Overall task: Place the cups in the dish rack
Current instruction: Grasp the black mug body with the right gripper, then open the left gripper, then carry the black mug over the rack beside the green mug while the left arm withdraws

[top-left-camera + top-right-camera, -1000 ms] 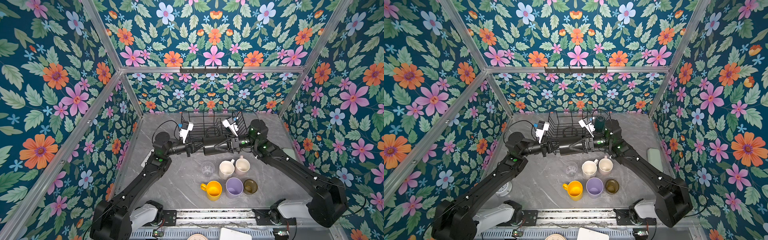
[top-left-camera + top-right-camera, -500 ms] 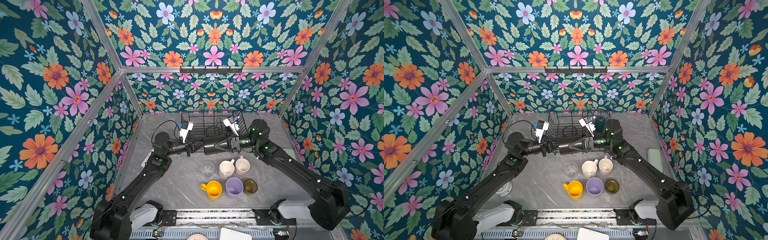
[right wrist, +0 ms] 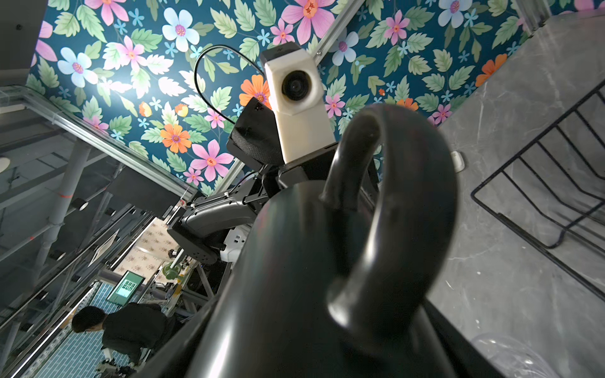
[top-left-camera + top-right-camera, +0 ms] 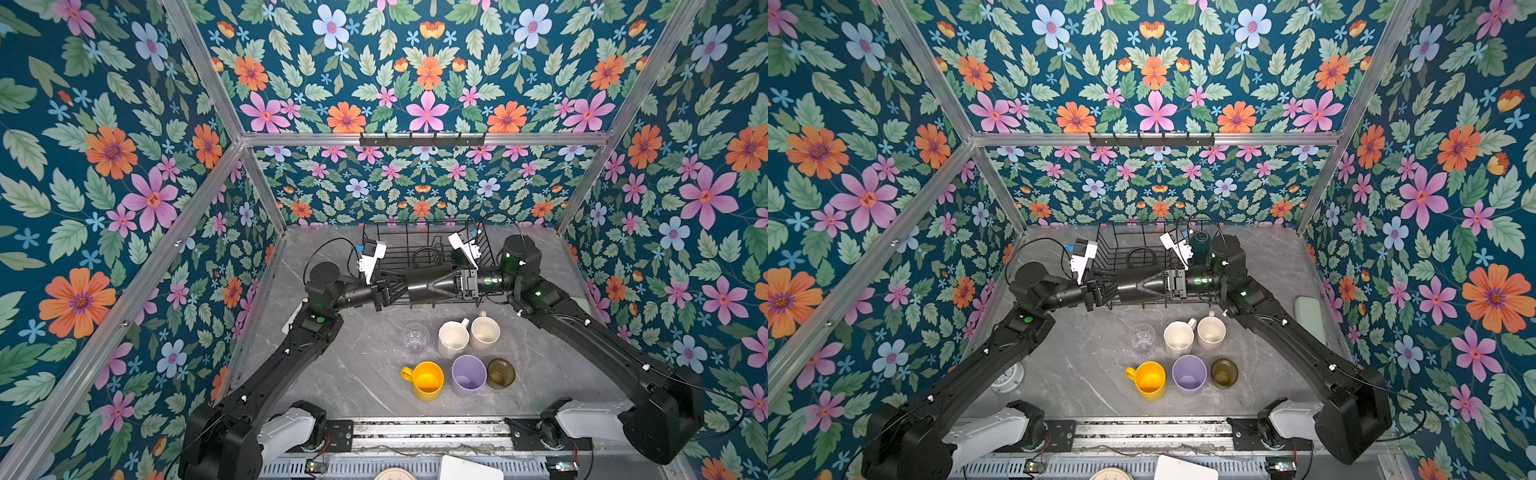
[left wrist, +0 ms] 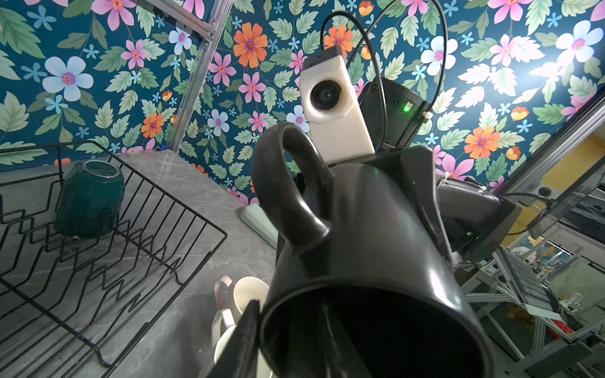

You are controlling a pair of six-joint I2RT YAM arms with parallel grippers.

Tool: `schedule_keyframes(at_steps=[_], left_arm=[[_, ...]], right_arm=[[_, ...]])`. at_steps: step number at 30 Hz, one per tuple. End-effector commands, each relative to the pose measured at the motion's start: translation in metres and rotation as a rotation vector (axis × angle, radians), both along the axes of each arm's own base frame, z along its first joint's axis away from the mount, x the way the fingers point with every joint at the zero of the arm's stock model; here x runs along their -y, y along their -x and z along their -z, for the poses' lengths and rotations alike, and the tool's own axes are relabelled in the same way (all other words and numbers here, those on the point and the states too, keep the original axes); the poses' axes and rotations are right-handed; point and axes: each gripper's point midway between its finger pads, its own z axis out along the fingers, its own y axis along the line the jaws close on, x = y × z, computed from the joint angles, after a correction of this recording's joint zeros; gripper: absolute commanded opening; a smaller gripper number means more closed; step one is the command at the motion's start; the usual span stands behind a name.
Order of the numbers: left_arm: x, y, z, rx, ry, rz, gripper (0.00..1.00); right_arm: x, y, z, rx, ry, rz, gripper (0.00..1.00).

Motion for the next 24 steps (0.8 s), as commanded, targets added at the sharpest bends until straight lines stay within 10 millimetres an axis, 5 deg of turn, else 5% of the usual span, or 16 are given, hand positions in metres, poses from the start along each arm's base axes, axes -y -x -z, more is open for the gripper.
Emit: schedule_keyframes(at_steps=[1,6,12,24], left_arm=[[-0.001,0.002,-0.005,0.053,-0.002,0.000,0.46],[-0.005,0.001,-0.006,0.068,-0.010,-0.033,0.69],[-0.016,-0.009,0.004,0.072,-0.070,-0.149,0.84],[-0.078,-0.055,0.031,0.001,-0.230,-0.636,0.97]], right_arm=[[0.004,-0.009,-0.015,0.056,-0.003,0.072,0.00],[0.010,-0.010,-0.026,0.073,0.037,0.125,0.00],[0.027,-0.015,-0.023,0.067,0.145,0.220,0.00],[0.059,-0.034,-0.018,0.104,0.362,0.397,0.00]])
